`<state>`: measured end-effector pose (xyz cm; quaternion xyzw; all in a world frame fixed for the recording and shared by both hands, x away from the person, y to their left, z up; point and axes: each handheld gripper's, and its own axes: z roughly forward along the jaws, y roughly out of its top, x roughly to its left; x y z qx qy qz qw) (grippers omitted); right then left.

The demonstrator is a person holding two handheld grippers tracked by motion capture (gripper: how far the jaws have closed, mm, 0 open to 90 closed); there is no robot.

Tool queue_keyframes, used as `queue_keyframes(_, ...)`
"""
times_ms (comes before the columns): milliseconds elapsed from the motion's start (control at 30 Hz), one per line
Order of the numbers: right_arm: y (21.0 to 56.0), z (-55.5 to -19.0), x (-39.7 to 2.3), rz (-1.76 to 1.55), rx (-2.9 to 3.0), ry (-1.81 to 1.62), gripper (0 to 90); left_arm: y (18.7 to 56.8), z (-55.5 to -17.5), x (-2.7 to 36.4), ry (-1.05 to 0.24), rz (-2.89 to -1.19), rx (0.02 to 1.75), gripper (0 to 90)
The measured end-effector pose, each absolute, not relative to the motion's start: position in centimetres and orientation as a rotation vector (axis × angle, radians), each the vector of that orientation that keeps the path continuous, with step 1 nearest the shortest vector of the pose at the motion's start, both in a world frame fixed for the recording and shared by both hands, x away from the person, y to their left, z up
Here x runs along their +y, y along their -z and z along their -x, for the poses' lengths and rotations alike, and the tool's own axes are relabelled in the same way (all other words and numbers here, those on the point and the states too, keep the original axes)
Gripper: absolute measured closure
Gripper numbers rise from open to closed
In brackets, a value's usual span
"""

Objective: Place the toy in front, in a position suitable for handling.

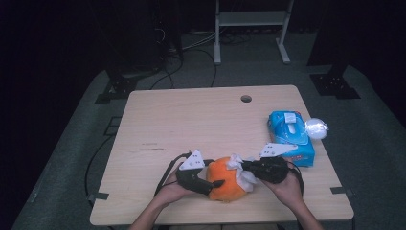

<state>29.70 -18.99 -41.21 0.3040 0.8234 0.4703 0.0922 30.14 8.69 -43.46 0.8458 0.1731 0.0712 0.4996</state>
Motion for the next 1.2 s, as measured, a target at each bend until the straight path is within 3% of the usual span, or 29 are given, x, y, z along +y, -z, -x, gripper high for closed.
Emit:
queue_keyframes(233, 40.1, -28.9, -16.2, -0.780, 2.452, -1.464, 87.3, 43.1, -29.3, 7.9, -0.223, -2.053, 0.378, 25.2)
queue_keyframes(467, 40.3, -29.4, -17.0, -0.853, 2.421, -1.467, 87.4, 42.8, -28.8, 7.5, -0.238, -2.043, 0.344, 29.2)
queue_keyframes(667, 39.5, -28.8, -15.3, -0.787, 2.419, -1.493, 87.4, 42.5, -27.7, 6.6, -0.312, -2.072, 0.261, 30.3)
queue_keyframes(967, 40.6, -29.9, -17.5, -0.899, 2.391, -1.438, 87.4, 42.8, -27.9, 6.9, -0.301, -2.070, 0.265, 30.8)
queue_keyframes(1200, 40.1, -29.2, -16.3, -0.852, 2.404, -1.451, 87.2, 43.0, -28.2, 6.9, -0.292, -2.066, 0.273, 31.4)
